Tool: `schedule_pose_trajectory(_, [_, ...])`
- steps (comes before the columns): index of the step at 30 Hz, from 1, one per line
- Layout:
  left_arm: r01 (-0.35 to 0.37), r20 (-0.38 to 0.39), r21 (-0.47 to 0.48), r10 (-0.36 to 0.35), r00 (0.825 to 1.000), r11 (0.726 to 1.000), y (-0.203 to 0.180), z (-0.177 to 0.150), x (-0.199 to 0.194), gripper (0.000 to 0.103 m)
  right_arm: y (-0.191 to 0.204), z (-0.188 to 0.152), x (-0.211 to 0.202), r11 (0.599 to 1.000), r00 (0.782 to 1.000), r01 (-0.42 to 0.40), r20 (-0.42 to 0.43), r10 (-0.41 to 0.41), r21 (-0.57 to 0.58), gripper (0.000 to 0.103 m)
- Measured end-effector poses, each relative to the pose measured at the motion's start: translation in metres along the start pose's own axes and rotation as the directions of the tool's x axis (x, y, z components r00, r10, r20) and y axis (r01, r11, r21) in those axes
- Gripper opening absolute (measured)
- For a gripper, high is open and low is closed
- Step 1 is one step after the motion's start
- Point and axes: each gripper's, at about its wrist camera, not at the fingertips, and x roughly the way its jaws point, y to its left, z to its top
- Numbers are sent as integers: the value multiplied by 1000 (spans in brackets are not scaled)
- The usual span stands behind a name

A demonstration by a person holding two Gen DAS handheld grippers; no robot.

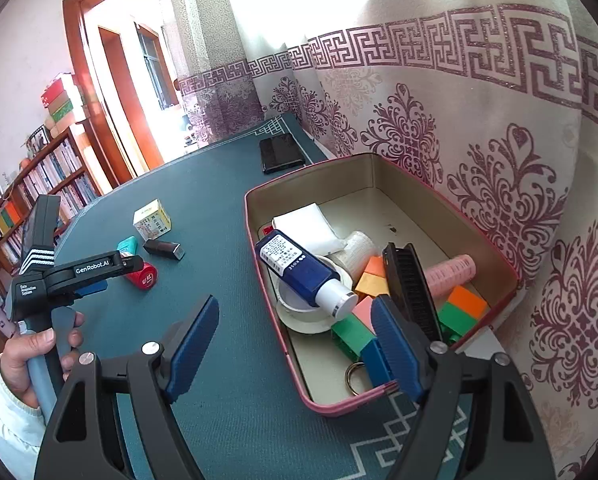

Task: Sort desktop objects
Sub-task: 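Withdraw both tools from the tin back over the table, then grasp the red cylindrical can with the left tool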

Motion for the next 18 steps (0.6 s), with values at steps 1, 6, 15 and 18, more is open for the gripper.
schedule_pose_trajectory(1, [-4,-15,-17,3,1000,1000,3,2,3,92,2,0,1,1000,1000,-6,-4,6,-2,82])
schedule_pose_trajectory(6, [-15,-31,-81,13,999,997,9,12,11,92,14,-1,6,999,999,-32,-17,32,-14,82])
schedule_pose_trajectory(15, [-123,-29,15,123,992,992,-4,12,26,92,36,-1,15,995,996,-81,-39,79,-50,82])
schedule_pose_trajectory(18, [-189,-22,53,190,982,981,-1,9,26,92,44,-3,18,993,995,-87,-51,83,-75,82])
